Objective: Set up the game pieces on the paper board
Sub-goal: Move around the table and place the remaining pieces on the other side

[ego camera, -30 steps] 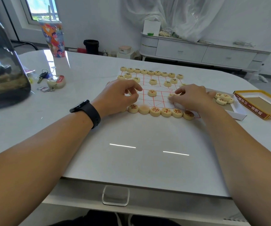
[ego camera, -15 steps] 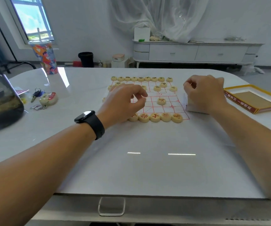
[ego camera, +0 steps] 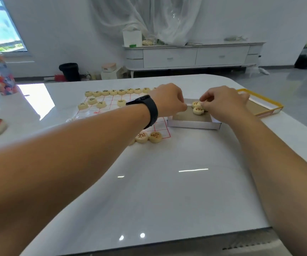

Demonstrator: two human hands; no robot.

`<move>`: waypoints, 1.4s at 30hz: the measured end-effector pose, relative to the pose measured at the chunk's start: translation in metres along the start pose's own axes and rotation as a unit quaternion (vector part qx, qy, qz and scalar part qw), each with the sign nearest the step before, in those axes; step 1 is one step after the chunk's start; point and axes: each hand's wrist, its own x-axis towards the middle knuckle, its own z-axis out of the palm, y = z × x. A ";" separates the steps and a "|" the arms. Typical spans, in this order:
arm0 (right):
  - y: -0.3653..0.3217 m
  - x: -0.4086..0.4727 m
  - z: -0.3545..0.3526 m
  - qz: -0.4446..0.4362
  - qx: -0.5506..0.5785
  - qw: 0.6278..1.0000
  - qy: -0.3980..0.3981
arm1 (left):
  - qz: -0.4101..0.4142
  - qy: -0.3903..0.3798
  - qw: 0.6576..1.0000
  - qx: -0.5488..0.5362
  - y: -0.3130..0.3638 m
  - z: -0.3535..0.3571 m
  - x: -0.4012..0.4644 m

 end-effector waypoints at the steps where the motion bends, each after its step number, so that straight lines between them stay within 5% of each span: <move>1: 0.002 0.002 0.001 0.006 -0.008 1.000 -0.002 | -0.002 -0.013 1.000 0.020 0.006 0.006 0.005; 8: 0.012 0.009 0.009 0.051 -0.044 0.996 -0.059 | -0.053 -0.033 0.990 0.123 0.022 0.047 0.034; 22: 0.017 0.008 0.019 0.051 -0.011 0.998 -0.030 | -0.065 -0.015 0.996 0.052 0.028 0.054 0.037; 30: 0.012 0.002 0.018 0.032 0.005 0.999 -0.041 | -0.039 -0.015 0.994 0.097 0.011 0.031 0.021; 42: -0.060 -0.039 0.005 -0.110 0.043 0.988 0.098 | -0.094 0.141 0.985 -0.019 -0.055 -0.017 -0.057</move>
